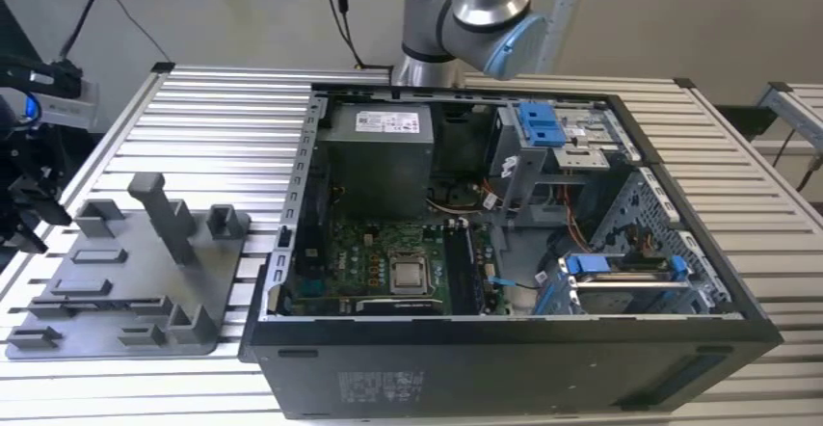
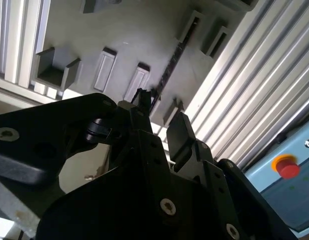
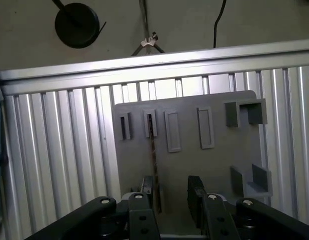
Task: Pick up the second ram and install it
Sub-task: 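Pick up the second ram and move it above second insertion slot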
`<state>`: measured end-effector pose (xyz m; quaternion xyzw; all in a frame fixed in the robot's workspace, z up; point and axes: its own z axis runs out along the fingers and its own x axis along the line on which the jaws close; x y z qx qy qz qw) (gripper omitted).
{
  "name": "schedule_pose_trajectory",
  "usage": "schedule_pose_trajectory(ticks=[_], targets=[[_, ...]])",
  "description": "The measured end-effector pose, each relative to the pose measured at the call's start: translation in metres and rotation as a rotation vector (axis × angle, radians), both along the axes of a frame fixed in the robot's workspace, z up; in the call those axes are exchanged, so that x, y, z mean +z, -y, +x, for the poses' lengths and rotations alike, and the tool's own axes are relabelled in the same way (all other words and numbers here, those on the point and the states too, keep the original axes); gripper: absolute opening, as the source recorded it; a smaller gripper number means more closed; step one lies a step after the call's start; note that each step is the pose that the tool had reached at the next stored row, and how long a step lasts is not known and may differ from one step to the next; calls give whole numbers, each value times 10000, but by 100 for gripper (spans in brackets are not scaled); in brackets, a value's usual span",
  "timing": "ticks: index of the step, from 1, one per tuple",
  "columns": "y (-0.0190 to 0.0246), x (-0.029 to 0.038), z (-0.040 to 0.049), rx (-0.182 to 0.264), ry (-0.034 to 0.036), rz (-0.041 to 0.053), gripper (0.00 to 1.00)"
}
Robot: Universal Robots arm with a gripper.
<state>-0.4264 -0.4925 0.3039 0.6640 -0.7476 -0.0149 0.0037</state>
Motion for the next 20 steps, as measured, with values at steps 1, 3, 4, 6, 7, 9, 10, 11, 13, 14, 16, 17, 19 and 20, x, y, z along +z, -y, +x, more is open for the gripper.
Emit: schedule_pose_trajectory(ticks=[1, 3, 4, 6, 7, 9, 10, 11, 13, 14, 16, 17, 19, 20], targets=[[0, -9, 0, 0, 0, 0, 42], [0, -28, 0, 0, 0, -1, 42], [0, -39, 0, 0, -1, -1, 42], [0, -62, 0, 0, -2, -1, 42], [0, -74, 0, 0, -1, -1, 42], [0, -97, 0, -1, 0, 0, 42], [1, -107, -1, -2, 0, -1, 42], [4, -118, -1, -3, -1, -1, 42], [15, -138, -1, -1, -2, -2, 42], [21, -150, -1, -1, -1, -2, 42], [40, -176, 0, -1, 0, 0, 42], [52, -190, 0, -1, 0, -1, 42], [70, -218, 0, 0, 1, 1, 42], [79, -232, 0, 0, 0, 0, 42]])
